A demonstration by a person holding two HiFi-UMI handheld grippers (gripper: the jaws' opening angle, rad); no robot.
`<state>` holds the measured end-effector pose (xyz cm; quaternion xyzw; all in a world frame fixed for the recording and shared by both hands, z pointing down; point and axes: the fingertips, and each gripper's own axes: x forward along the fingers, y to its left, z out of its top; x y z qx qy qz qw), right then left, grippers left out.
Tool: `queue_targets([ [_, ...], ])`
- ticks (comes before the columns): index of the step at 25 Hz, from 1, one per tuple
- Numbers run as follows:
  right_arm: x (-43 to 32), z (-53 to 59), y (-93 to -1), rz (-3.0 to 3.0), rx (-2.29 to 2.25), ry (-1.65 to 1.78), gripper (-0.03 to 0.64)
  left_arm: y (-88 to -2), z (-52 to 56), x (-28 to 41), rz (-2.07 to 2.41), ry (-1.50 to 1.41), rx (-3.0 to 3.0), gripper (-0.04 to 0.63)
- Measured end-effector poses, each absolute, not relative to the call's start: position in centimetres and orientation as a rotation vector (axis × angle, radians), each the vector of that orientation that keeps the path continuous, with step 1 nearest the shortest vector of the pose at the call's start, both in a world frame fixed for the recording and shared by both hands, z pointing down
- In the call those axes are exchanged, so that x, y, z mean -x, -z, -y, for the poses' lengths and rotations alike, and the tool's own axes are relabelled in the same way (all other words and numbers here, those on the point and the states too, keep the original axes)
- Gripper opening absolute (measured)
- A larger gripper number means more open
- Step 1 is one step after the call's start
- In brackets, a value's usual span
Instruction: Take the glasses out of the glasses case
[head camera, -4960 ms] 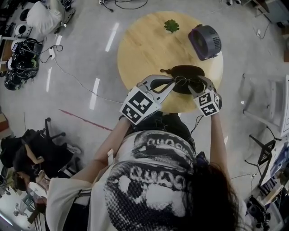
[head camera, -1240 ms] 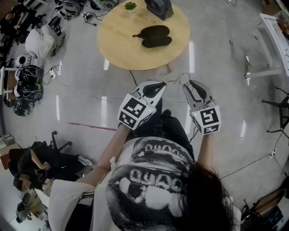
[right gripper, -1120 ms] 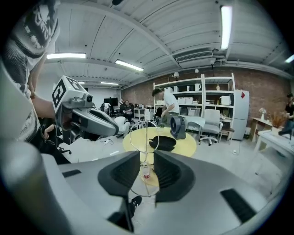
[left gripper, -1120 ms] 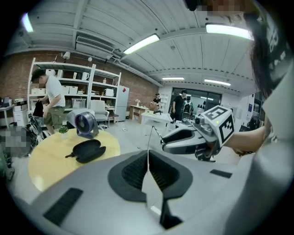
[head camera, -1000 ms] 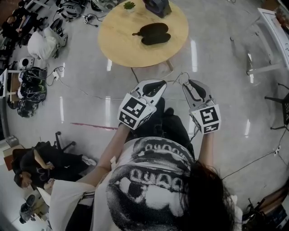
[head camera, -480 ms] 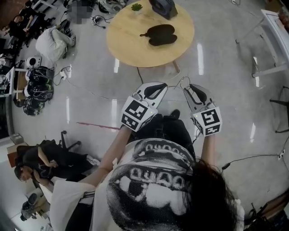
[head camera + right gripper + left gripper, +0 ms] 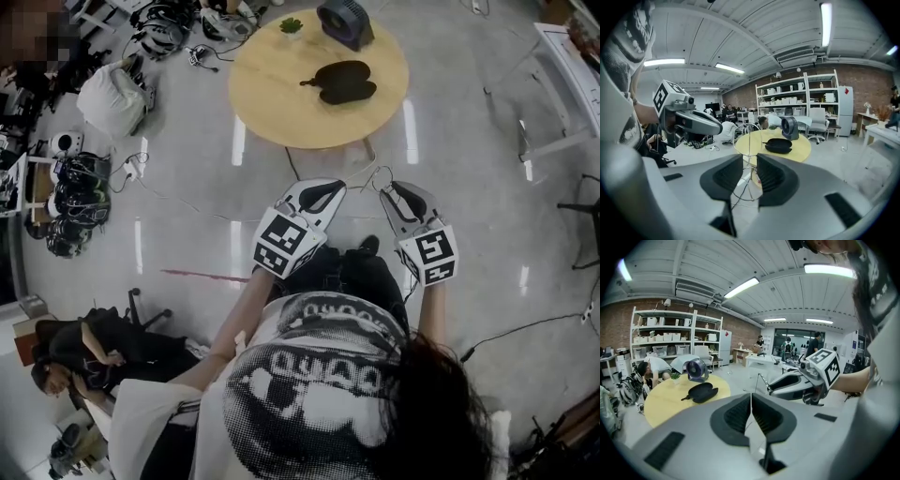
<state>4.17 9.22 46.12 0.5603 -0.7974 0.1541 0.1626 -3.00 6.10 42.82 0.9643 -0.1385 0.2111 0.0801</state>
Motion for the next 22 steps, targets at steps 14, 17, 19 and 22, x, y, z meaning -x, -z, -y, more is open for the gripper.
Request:
queue_targets([
  [14, 2.9, -7.6, -45.3, 2.242, -1.595, -0.416, 0.095, -42.3, -5.1, 9.2, 0.347, -0.57, -2.898, 0.015],
  [17, 3.9, -7.3, -45.2, 2.239, -1.591, -0.409, 0.095, -42.2, -4.9, 10.1, 0.342, -0.561, -2.9, 0.015],
  [19, 4.3, -7.1, -45.2, 2.237, -1.594, -0.408, 0.095, -42.3, -4.8, 10.5, 0.337, -0.56, -2.902, 0.015],
  [22, 4.9, -6.8, -45.3, 2.234, -1.596, -0.41, 0.095, -42.3, -4.5, 11.1, 0.333, -0.559, -2.904, 0.015],
])
